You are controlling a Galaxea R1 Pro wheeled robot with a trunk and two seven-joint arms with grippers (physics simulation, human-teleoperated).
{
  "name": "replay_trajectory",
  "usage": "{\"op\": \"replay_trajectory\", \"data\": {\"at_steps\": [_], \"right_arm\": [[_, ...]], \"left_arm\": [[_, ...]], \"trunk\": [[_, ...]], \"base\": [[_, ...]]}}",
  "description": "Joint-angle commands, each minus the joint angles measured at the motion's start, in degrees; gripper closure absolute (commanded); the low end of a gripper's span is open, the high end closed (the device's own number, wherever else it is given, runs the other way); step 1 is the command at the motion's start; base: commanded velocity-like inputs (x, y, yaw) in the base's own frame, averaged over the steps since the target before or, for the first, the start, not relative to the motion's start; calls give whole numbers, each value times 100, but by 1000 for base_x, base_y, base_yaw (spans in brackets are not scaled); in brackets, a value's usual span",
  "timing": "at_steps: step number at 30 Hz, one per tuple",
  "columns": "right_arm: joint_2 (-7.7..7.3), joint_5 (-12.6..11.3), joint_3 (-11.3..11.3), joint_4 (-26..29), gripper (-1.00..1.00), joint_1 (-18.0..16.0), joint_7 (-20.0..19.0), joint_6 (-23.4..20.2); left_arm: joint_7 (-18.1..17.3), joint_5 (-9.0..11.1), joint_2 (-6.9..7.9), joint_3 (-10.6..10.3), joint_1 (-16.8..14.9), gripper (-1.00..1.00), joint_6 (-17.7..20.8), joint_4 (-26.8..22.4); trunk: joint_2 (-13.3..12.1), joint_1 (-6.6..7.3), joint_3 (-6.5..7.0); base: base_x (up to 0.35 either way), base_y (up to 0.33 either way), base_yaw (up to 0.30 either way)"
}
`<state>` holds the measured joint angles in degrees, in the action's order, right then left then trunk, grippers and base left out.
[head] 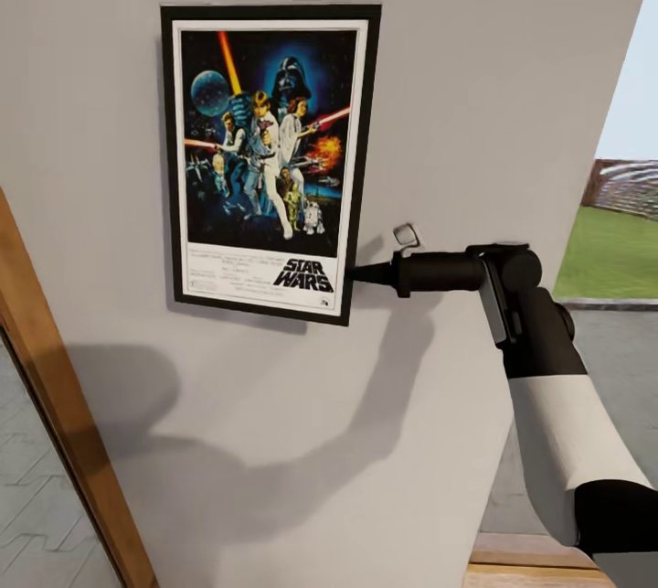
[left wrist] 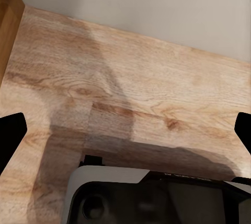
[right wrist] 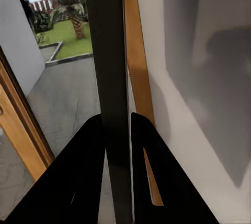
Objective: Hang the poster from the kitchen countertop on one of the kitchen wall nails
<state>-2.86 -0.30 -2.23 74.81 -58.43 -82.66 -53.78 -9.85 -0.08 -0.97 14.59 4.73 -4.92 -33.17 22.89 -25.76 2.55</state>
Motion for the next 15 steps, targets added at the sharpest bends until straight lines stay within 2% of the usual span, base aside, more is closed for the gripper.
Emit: {"op": "replay_trajectory", "data": {"at_steps": [1,15], "right_arm": [[-4,-6,-5,3,100,19,-14,-66],[-4,-6,-5,10,100,202,-17,33]], "left_arm": [[-53,-1,-8,44,2,-100,0,-6],[-52,-1,-8,44,2,-100,0,-6]], "trunk": [[3,-2,-1],[3,-2,-1]], "base": [[0,0,0],[0,0,0]]}}
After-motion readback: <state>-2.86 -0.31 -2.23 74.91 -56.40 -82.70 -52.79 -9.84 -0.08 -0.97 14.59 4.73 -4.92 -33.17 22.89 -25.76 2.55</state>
